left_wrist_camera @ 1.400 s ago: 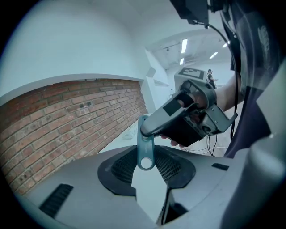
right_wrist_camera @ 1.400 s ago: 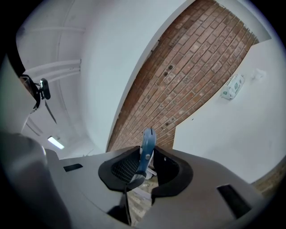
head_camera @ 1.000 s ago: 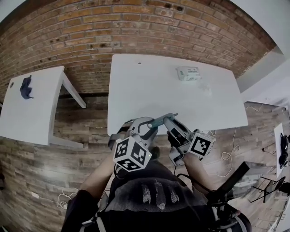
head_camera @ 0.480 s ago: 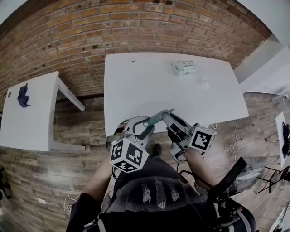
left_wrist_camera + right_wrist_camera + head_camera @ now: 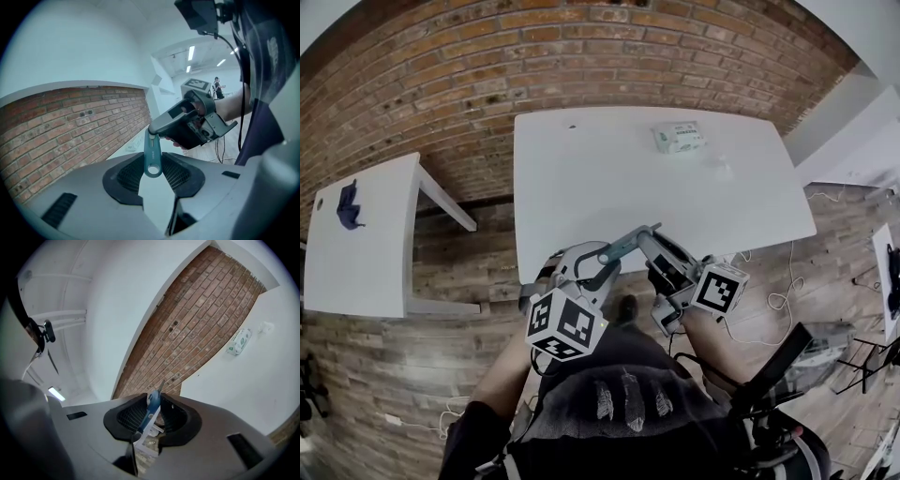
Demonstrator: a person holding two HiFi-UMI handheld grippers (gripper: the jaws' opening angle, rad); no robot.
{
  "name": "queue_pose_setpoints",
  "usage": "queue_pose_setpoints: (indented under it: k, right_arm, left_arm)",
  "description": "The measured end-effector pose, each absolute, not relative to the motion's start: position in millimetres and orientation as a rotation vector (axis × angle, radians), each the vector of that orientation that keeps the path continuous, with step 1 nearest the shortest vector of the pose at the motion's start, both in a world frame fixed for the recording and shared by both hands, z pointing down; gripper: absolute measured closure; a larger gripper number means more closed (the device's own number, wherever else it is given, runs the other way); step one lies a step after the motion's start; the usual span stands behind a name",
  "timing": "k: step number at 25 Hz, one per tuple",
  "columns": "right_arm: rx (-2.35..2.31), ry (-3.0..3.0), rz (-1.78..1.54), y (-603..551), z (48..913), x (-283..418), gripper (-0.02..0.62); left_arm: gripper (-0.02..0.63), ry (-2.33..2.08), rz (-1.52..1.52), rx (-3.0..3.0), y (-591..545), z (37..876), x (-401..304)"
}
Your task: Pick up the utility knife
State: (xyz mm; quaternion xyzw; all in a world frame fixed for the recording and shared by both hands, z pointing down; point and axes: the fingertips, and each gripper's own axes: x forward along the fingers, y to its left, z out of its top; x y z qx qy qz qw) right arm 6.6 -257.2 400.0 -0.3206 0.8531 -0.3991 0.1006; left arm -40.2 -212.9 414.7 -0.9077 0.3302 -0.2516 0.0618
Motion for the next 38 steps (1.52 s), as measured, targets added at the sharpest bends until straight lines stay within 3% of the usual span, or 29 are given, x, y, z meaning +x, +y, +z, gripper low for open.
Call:
queue_pose_setpoints:
  k: [23,38]
  right_arm:
    - [-0.76,2.447,-1.218,-258,378,-14,0.52]
    - [-0.777,2.379,-1.185,-248,373,1,0.503]
  left_arm:
    - [0.489,0.977,-0.657,-2.791,-204,397,-65]
    - [0.489,1.112,-0.399,-3.009,-210,389,-80]
